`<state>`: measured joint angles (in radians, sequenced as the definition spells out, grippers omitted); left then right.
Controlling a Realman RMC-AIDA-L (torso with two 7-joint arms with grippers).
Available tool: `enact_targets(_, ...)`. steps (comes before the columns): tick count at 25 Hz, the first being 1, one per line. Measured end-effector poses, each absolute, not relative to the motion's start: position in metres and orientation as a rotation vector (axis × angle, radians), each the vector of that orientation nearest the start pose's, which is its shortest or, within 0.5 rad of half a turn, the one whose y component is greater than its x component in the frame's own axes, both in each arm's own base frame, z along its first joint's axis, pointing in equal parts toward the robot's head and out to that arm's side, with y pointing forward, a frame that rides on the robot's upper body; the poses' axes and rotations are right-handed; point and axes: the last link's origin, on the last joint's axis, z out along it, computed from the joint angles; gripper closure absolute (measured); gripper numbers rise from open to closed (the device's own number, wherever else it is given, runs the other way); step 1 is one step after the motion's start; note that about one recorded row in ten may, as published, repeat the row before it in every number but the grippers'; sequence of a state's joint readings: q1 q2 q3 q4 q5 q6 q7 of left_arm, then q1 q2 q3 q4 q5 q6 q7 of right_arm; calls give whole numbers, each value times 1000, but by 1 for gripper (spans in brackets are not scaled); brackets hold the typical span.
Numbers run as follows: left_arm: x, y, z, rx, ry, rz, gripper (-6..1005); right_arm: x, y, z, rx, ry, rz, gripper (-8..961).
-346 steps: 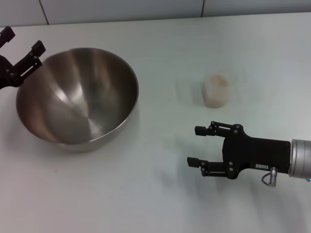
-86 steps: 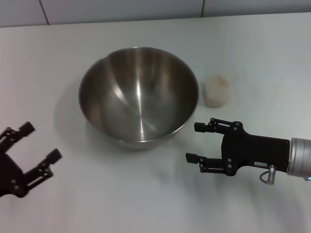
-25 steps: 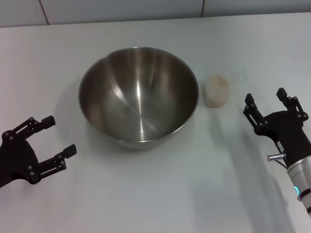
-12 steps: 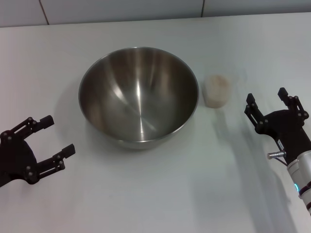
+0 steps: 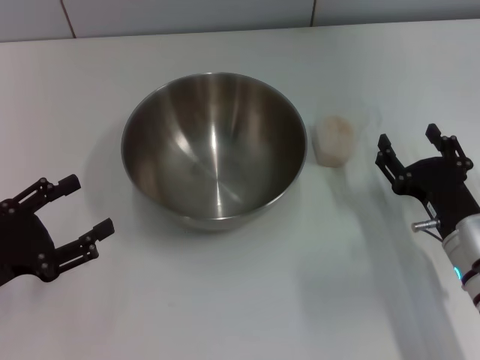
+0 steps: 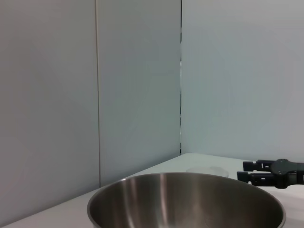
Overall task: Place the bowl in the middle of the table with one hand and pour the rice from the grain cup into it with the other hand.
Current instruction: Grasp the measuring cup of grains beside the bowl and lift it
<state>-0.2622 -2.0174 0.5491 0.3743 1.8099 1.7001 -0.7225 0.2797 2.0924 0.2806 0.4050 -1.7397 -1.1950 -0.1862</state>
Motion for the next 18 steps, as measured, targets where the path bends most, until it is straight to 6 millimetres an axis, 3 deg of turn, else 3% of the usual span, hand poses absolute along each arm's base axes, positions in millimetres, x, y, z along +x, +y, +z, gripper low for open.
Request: enact_targets(18,-334,238,14,-2379,-317,-880,166,325,292,-71,-1706,607,555,183)
